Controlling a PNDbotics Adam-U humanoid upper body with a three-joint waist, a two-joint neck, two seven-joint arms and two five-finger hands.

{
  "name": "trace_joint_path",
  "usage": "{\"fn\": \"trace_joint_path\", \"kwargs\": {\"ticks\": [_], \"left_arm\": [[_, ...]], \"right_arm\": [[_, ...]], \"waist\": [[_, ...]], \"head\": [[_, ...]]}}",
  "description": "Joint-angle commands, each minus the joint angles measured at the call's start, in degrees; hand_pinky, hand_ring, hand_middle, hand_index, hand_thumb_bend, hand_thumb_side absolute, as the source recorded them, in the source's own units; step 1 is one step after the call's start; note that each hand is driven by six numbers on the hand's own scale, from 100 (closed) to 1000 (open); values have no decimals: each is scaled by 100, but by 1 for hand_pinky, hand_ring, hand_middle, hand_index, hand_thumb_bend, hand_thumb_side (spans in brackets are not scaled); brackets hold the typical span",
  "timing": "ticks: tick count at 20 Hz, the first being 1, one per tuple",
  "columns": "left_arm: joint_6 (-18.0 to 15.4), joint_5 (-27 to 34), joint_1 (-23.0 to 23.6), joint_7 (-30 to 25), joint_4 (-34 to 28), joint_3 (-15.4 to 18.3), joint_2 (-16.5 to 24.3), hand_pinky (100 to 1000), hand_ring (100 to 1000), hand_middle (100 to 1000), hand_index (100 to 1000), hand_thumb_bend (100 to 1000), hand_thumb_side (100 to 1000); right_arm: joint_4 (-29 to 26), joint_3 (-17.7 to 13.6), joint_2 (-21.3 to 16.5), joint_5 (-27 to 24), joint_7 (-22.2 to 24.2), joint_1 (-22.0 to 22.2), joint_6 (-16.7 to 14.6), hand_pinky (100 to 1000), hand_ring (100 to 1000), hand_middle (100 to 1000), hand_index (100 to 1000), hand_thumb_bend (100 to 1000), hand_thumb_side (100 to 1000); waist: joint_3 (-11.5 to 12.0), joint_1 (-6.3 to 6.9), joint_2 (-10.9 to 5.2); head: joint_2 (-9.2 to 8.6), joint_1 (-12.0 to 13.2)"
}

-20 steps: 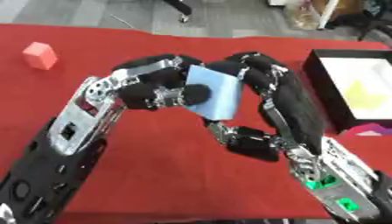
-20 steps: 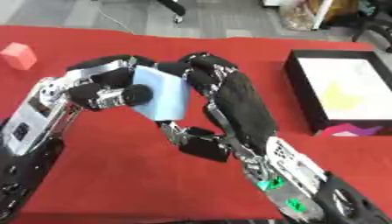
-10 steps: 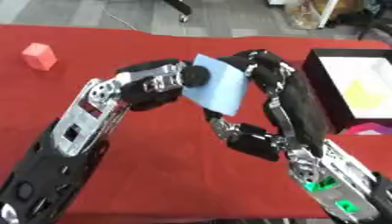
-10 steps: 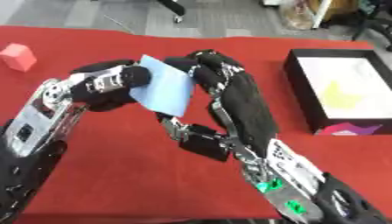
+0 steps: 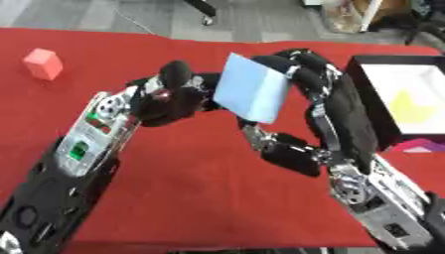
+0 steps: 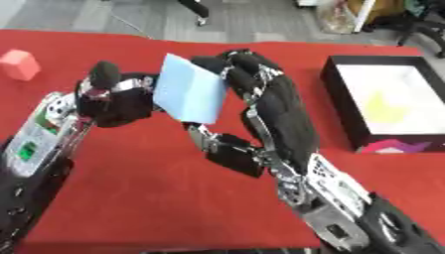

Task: Pick up the objects with one hand, pass them to the other hand, and then place them into the box on the other side of the table.

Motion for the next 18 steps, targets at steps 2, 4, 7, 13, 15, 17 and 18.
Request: {"fn": "trace_joint_path", "kwargs": {"ticks": [2,4,7,13,15,17,18], "left_arm": [[-65,89,-20,218,-113,280,69,969,916,939,966,701,1000],[-101,106,76,446,-122,496,135,957,908,931,960,603,1000],[-134,130,279,869,-84,884,270,947,900,924,954,506,976],[-228,54,1038,2039,-132,1896,462,921,866,885,923,348,926],[-251,-6,1273,2350,-235,2161,467,914,855,868,910,316,932],[-297,-49,1487,2593,-392,2389,420,910,846,855,904,295,929],[-321,-100,1591,2695,-487,2494,388,907,837,843,901,282,927]], "right_arm": [[-119,-199,-249,31,-83,-44,-22,631,700,556,433,100,205],[-119,-364,-494,-40,-176,-4,-25,630,699,555,433,100,204],[-119,-741,-944,-332,-432,147,15,626,698,555,435,100,208],[-119,-1836,-1988,-1721,-1003,593,1461,558,686,539,439,100,221],[-119,-2114,-2323,-2281,-1158,854,2257,532,683,530,442,100,221],[169,-2349,-2533,-2890,-1383,984,2989,507,678,522,443,100,221],[480,-2443,-2594,-3222,-1565,978,3250,498,677,520,444,100,222]], "waist": [[-6,2,-90],[-6,-7,-108],[2,-10,-114],[95,41,-67],[149,59,-45],[209,81,-29],[239,93,-20]], "head": [[-16,-73],[-16,-157],[-16,-349],[-16,-1011],[-16,-1236],[-16,-1404],[-16,-1470]]}}
